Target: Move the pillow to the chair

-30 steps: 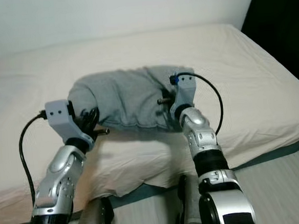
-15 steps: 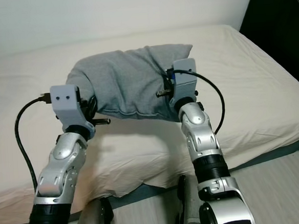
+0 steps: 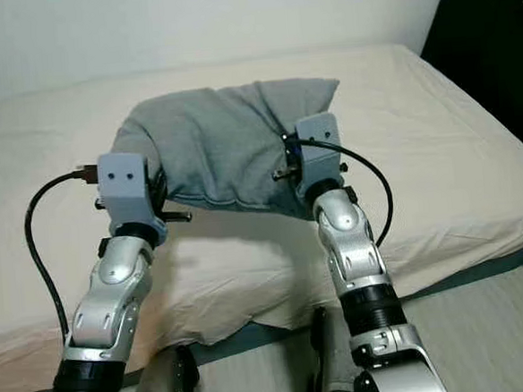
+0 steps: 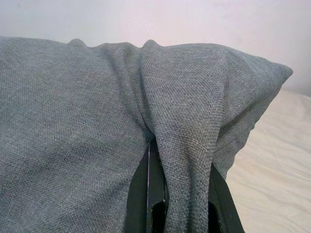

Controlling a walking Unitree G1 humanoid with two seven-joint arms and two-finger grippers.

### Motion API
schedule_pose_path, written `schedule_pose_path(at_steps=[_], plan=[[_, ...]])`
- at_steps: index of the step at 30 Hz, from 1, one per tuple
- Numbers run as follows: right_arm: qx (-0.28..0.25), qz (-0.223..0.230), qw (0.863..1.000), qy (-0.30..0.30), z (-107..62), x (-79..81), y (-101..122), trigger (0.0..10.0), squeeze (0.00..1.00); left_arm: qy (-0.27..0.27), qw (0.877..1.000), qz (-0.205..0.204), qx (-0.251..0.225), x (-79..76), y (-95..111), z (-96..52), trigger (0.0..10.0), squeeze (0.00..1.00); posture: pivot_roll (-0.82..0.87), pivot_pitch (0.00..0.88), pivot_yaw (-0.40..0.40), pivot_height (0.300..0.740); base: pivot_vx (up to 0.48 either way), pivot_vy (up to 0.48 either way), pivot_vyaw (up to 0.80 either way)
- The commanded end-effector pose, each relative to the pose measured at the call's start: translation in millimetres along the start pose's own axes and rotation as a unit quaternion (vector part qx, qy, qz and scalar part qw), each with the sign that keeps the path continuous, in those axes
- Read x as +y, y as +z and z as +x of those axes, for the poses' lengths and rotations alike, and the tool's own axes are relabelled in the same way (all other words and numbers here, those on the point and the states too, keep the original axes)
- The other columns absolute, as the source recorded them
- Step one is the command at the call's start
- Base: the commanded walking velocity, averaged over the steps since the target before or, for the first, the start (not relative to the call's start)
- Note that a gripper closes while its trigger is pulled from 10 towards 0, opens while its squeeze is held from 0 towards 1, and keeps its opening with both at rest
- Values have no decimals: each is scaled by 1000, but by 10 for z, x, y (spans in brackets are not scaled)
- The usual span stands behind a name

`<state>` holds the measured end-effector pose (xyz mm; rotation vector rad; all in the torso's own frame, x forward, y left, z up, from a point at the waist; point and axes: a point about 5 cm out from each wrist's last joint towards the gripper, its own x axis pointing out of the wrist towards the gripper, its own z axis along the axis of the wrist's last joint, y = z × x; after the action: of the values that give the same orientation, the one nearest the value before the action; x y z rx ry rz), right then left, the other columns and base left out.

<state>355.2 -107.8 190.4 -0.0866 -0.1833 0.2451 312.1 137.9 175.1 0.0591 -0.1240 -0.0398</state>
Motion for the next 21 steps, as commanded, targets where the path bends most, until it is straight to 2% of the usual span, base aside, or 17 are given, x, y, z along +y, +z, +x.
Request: schedule_pose_path(at_steps=[1,21], plan=[[-27,-4,999,24,12,128,113,10000,0,-45,999,0,-16,-146,69,-20,10000,0,-14,108,-34,577,0,0,0],[-21,-5,1000,23,13,128,95,10000,0,-49,998,6,-25,-188,59,-24,10000,0,-18,109,-33,647,0,0,0]])
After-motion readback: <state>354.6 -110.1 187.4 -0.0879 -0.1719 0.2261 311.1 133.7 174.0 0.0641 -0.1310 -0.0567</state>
